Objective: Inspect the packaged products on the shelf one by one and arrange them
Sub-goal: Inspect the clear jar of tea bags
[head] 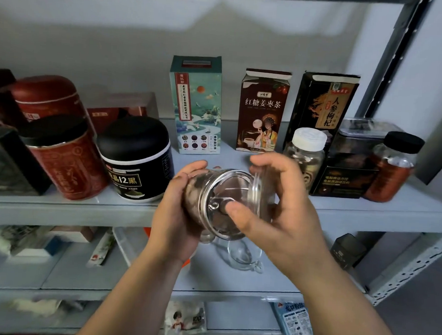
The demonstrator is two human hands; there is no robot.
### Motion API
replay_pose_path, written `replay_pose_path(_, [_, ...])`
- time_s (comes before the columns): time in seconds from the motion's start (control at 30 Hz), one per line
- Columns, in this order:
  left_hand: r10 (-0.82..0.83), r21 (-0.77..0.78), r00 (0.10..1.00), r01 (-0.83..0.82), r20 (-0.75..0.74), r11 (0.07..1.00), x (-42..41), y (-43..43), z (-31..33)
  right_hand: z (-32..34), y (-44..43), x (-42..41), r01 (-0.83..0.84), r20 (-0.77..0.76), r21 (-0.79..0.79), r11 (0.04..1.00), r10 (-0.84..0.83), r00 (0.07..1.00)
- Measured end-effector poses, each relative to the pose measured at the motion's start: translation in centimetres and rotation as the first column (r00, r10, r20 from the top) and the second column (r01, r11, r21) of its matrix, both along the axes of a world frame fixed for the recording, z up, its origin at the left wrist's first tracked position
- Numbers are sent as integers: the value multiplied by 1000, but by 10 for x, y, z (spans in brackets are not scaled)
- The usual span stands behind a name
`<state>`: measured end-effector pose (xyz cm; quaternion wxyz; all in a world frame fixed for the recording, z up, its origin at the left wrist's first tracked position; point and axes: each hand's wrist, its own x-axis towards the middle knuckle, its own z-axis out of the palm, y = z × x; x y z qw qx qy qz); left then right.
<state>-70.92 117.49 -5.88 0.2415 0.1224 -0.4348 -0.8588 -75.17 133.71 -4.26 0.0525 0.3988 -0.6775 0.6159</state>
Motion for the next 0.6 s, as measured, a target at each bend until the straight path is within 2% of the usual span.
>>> replay_pose_path(0.1, [10,-30,1000,-11,-26,999,-1,1,-1,2,-4,5,85,-47,48,995,-83,995])
replay_pose_path(0.23, [8,-23,1000,-9,-27,1000,1,0,-3,2,-3,6,105,-23,56,993,-103,994])
replay_pose_path(0.37, [18,-4,999,-19,-26,1000,2,-2,-3,2,-5,5,39,71,-55,998,-35,997])
replay_pose_path(0.6, [8,-6,1000,-8,-28,1000,3,-3,-1,0,-5,0,2,99,-166,986,15,995])
